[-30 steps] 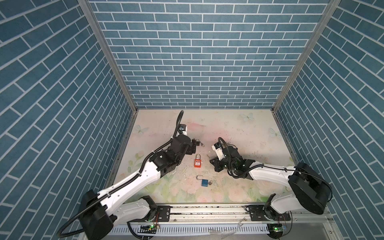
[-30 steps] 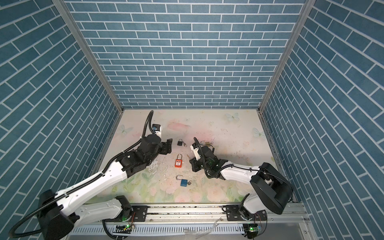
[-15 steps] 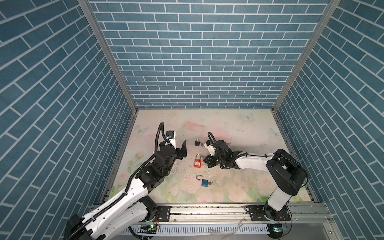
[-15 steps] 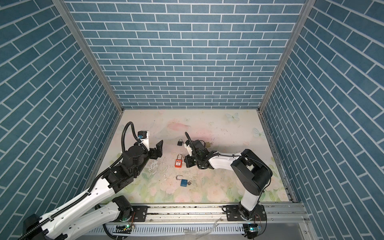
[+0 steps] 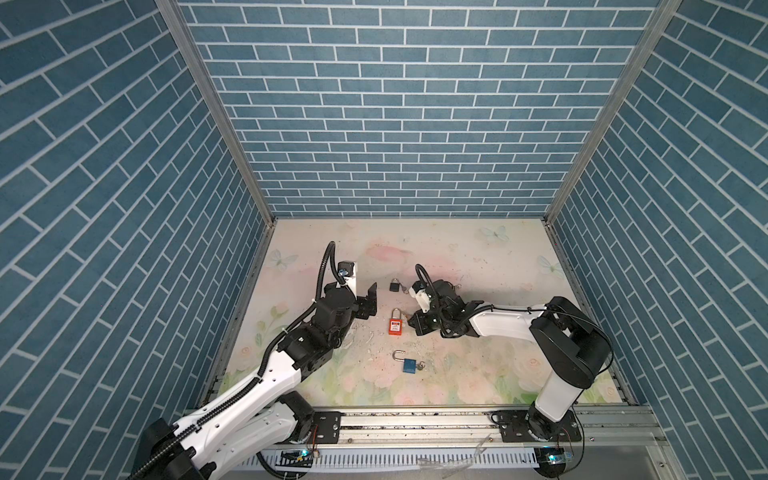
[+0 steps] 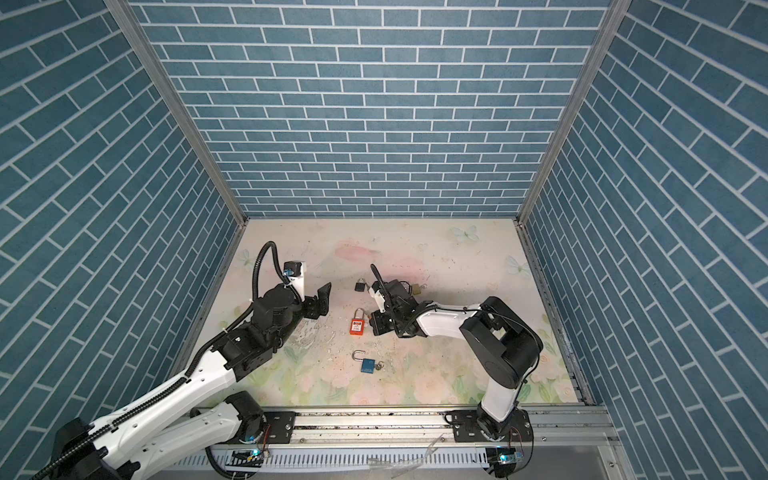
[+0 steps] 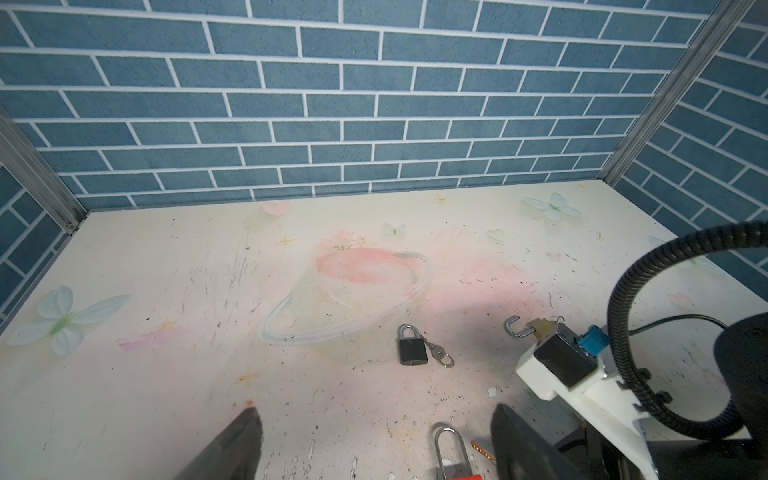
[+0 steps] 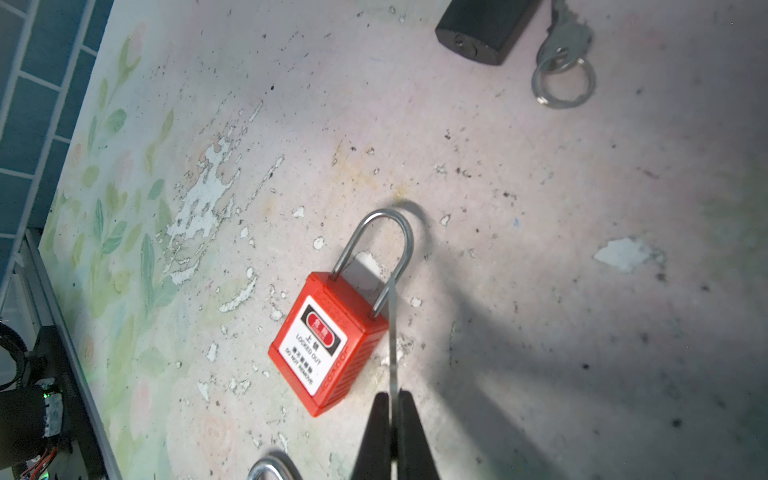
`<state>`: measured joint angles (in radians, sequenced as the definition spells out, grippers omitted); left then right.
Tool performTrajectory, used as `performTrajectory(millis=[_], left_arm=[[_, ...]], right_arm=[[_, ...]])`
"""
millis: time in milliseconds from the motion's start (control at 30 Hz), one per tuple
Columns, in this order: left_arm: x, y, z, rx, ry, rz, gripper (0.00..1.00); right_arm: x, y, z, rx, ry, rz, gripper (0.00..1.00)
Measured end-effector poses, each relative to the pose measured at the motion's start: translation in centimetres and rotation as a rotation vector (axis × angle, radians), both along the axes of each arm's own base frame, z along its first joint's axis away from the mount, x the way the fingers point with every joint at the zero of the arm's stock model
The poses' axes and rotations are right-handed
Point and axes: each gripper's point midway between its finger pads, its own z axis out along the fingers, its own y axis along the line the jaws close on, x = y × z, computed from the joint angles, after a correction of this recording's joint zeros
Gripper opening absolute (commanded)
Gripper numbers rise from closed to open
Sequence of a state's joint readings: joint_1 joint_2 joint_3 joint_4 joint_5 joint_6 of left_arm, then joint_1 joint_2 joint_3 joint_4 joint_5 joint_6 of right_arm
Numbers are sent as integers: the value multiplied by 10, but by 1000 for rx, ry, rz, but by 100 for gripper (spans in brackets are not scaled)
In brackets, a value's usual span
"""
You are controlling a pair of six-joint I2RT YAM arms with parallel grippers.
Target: Lock with the key
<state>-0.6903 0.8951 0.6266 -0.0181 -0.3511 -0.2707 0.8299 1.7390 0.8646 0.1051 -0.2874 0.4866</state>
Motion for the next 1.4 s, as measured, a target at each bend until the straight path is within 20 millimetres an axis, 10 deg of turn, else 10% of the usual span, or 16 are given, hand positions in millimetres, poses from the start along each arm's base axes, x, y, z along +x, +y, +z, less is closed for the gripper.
performTrajectory(millis=[400, 1400], left_arm=[[0, -5, -4, -3, 16, -24, 87], [1, -3, -5, -5, 20, -17, 87]], right_arm=[[-6, -1, -17, -18, 52, 10, 0], [-6, 5, -9, -3, 68, 24, 48]])
